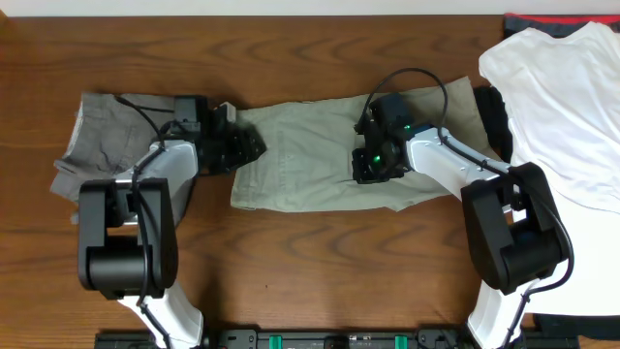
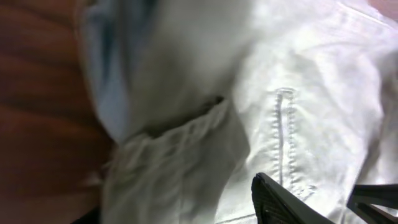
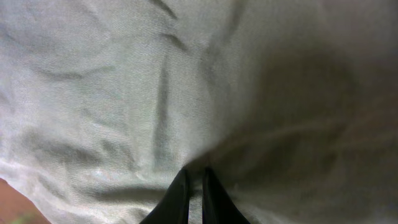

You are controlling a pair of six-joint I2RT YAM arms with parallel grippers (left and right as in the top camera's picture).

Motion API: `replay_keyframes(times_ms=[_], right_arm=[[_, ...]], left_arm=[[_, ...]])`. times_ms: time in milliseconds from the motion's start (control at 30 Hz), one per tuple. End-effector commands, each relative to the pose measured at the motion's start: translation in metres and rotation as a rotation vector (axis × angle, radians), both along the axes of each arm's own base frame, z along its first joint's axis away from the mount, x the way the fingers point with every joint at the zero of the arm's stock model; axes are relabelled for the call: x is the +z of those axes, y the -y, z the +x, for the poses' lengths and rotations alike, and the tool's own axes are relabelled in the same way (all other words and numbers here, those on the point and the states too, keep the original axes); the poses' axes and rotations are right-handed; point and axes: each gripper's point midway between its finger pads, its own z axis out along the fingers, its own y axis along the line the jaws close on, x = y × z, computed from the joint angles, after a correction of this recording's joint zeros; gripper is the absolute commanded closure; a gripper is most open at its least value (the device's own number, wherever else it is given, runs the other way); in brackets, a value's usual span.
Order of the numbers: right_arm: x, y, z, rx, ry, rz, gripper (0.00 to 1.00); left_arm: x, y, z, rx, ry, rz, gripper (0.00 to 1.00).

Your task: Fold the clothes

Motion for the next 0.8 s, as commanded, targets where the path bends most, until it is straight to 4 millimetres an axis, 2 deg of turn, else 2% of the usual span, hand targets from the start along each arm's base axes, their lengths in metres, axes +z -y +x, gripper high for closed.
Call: replay_keyframes(times_ms=[0, 133, 333, 500, 600, 667, 767], right_arm=[[-0.02, 0.014, -0.009, -0.013, -0.033, -0.092, 0.91], [-0.02, 0.013, -0.009, -0.013, -0.031, -0.091, 0.91], [-0.02, 0.013, -0.009, -0.013, -0.031, -0.091, 0.91], [-0.02, 0.014, -0.009, -0.015, -0.032, -0.091, 0.91], [-0.012, 0.018, -0.008, -0.024, -0.03, -0.088, 0.91], [0.0, 0.016, -0.006, 0.016, 0.004, -0.064, 0.9], [0.033, 0.015, 0.002, 0.079, 0.106, -0.036, 0.88]], left_arm=[[-0.044, 0.013, -0.035, -0.03, -0.144, -0.002, 0.44], [-0.04, 0.025, -0.032, -0.059, -0.118, -0.028, 0.49], [-0.04, 0.02, -0.03, -0.046, -0.113, -0.016, 0.93], [-0.032, 0.007, -0.031, -0.015, -0.122, -0.014, 0.94], [-0.015, -0.007, -0.036, 0.0, -0.123, 0.021, 0.94], [0.004, -0.017, -0.041, -0.006, -0.117, 0.061, 0.94], [0.038, -0.032, -0.049, -0.043, -0.099, 0.158, 0.94]])
